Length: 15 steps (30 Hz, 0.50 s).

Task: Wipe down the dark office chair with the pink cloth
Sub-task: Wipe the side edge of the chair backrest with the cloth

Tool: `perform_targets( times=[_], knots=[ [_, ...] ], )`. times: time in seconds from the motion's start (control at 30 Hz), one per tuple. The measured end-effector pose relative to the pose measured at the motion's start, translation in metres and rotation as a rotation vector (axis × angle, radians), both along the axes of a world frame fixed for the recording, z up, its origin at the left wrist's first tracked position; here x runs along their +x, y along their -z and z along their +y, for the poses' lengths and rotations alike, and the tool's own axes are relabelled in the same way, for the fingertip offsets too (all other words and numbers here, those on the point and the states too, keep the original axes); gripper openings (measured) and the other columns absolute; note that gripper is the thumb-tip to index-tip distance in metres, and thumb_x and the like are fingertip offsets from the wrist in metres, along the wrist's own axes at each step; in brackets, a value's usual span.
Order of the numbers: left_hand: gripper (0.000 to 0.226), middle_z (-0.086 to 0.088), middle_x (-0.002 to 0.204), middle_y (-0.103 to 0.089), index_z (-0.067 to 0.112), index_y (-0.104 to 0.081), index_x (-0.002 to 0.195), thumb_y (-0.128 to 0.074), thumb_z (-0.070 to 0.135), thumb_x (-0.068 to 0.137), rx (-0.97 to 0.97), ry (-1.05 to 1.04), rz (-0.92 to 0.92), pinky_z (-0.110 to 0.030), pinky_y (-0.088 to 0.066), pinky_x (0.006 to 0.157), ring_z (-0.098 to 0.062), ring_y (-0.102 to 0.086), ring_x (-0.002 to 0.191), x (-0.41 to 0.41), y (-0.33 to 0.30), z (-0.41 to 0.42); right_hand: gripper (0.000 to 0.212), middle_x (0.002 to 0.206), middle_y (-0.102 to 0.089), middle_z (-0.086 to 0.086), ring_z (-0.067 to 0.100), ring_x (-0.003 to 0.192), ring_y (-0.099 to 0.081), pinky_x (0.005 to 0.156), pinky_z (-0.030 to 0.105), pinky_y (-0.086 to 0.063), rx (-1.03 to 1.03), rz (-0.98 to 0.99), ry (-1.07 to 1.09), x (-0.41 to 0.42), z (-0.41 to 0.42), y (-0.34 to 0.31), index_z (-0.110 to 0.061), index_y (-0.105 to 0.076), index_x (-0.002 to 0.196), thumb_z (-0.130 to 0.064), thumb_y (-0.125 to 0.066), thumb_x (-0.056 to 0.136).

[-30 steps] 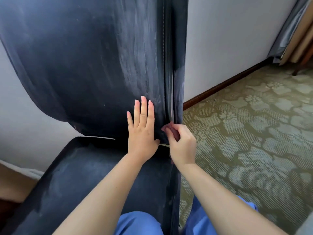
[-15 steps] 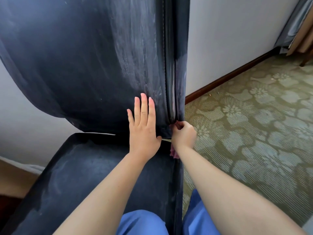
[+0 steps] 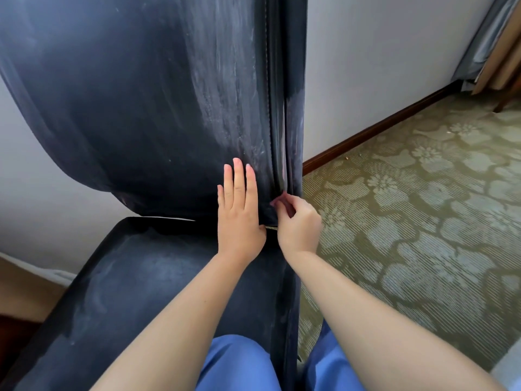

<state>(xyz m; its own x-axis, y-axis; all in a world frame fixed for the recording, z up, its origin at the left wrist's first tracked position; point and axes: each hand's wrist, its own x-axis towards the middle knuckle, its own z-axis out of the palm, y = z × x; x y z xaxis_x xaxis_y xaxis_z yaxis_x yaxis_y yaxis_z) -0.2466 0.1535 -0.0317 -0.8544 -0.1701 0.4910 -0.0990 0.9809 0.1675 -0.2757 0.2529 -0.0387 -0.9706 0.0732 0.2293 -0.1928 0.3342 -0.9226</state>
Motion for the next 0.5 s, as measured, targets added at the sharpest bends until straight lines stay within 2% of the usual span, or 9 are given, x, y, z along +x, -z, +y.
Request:
perform_targets(
  times=[0.1, 0.17, 0.23, 0.3, 0.4, 0.5],
  knots=[
    [0.123, -0.015, 0.157, 0.002, 0.009, 0.004, 0.149, -0.082, 0.005, 0.061, 0.018, 0.003, 0.029, -0.051, -0.021, 0.115, -0.030, 0.007, 0.145, -0.002, 0.007, 0.002, 0.014, 0.088, -0.069, 0.000, 0.021, 0.087, -0.058, 0.068, 0.015, -0.029, 0.099, 0.099, 0.069, -0.004, -0.008, 0.006, -0.013, -0.071, 0.086, -0.011, -0.058, 0.090],
    [0.122, -0.015, 0.157, 0.002, 0.008, 0.004, 0.149, -0.081, 0.005, 0.061, 0.035, 0.003, 0.038, -0.053, -0.027, 0.113, -0.031, 0.006, 0.145, -0.003, 0.009, 0.003, 0.014, 0.087, -0.069, 0.001, 0.023, 0.086, -0.058, 0.068, 0.018, -0.031, 0.163, 0.109, 0.074, -0.008, -0.011, 0.014, -0.012, -0.071, 0.086, -0.010, -0.057, 0.089],
    [0.122, -0.017, 0.156, 0.001, 0.008, 0.003, 0.149, -0.081, 0.005, 0.060, 0.042, 0.011, 0.053, -0.054, -0.027, 0.112, -0.032, 0.006, 0.144, -0.004, 0.011, 0.005, 0.017, 0.090, -0.067, 0.004, 0.025, 0.089, -0.058, 0.069, 0.027, -0.037, 0.235, 0.026, 0.042, -0.019, -0.007, 0.022, -0.014, -0.071, 0.088, -0.013, -0.054, 0.091],
    [0.124, -0.016, 0.155, 0.002, 0.009, 0.003, 0.148, -0.082, 0.006, 0.058, 0.028, 0.024, 0.067, -0.054, -0.026, 0.112, -0.033, 0.005, 0.143, -0.005, 0.014, 0.003, 0.018, 0.094, -0.065, 0.005, 0.026, 0.091, -0.057, 0.064, 0.028, -0.036, 0.274, -0.096, 0.021, -0.033, -0.002, 0.030, -0.016, -0.071, 0.092, -0.017, -0.053, 0.092],
    [0.123, -0.017, 0.154, 0.000, 0.008, 0.001, 0.147, -0.082, 0.003, 0.056, -0.021, 0.057, 0.086, -0.055, -0.029, 0.111, -0.036, 0.001, 0.143, -0.004, 0.022, -0.002, 0.019, 0.100, -0.066, 0.005, 0.024, 0.096, -0.058, 0.066, 0.025, -0.033, 0.233, -0.180, 0.063, -0.041, -0.003, 0.034, -0.014, -0.069, 0.102, -0.022, -0.055, 0.093],
    [0.122, -0.019, 0.152, -0.003, 0.008, 0.002, 0.146, -0.080, 0.000, 0.055, -0.068, 0.078, 0.094, -0.054, -0.031, 0.109, -0.038, -0.002, 0.142, -0.004, 0.029, -0.008, 0.015, 0.095, -0.067, 0.003, 0.022, 0.091, -0.058, 0.066, 0.025, -0.034, 0.054, -0.365, 0.147, -0.040, -0.014, 0.032, -0.015, -0.066, 0.096, -0.026, -0.055, 0.092]
  ],
)
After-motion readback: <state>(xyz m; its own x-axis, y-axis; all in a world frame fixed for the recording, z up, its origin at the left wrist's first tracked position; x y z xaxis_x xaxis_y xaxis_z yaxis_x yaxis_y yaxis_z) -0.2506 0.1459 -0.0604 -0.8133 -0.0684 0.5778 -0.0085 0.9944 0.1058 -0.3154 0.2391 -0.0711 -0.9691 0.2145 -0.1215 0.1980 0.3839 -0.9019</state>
